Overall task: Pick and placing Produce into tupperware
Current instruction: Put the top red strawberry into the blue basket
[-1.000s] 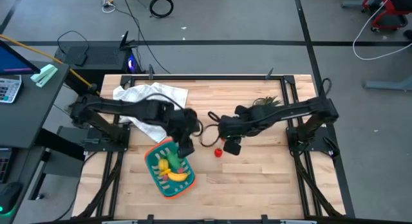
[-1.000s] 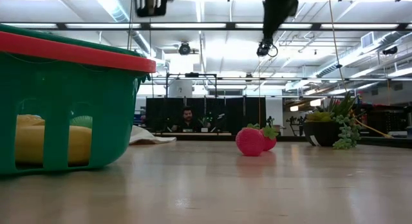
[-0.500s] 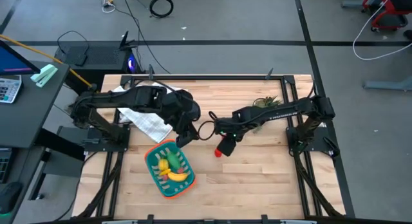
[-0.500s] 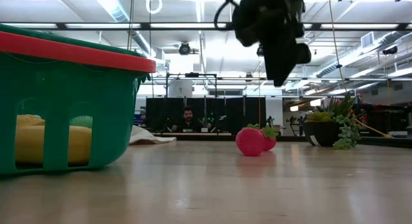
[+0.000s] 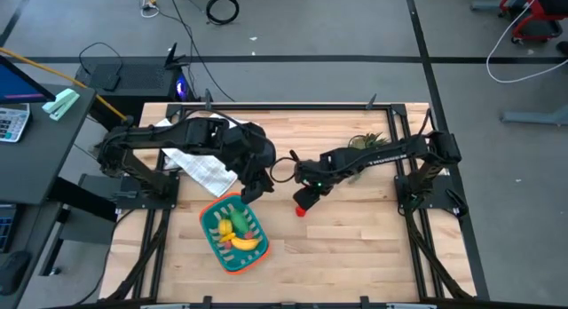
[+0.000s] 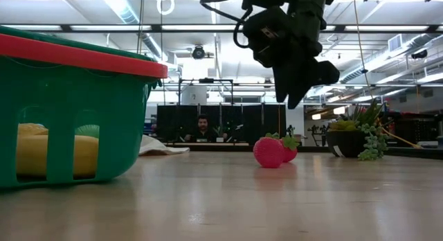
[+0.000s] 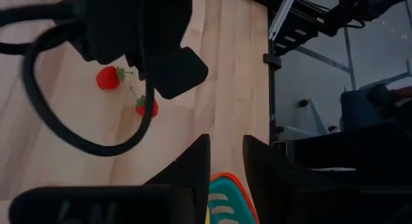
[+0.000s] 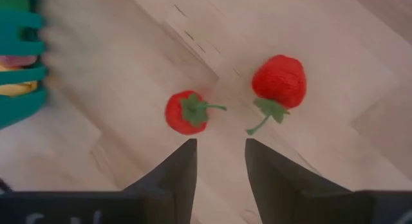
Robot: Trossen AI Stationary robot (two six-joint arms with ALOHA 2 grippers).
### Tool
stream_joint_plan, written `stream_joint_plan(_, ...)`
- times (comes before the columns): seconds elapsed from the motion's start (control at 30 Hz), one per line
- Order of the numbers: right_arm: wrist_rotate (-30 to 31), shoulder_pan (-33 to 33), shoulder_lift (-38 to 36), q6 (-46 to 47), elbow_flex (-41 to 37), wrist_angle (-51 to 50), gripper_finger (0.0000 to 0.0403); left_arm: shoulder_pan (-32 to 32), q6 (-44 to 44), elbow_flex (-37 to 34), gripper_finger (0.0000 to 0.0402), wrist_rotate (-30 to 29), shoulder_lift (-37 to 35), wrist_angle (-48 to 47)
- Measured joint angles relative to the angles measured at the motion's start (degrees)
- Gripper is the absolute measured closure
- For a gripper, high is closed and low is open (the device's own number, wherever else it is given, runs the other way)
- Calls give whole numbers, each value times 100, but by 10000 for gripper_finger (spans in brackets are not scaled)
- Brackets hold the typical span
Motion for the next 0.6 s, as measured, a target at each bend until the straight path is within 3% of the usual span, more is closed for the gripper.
stream_joint_plan(0.2,649,182,-2,-425,-138,13,265,0,246,0,313,-101,0,-42)
stream_joint_plan(0.43,796,446,-2,-729,-409,272,265,23,418,0,316,-121,0,-67)
stream_joint_plan(0.6,1294,591,-2,-870,-556,329,265,103,430,0,316,-122,0,-67)
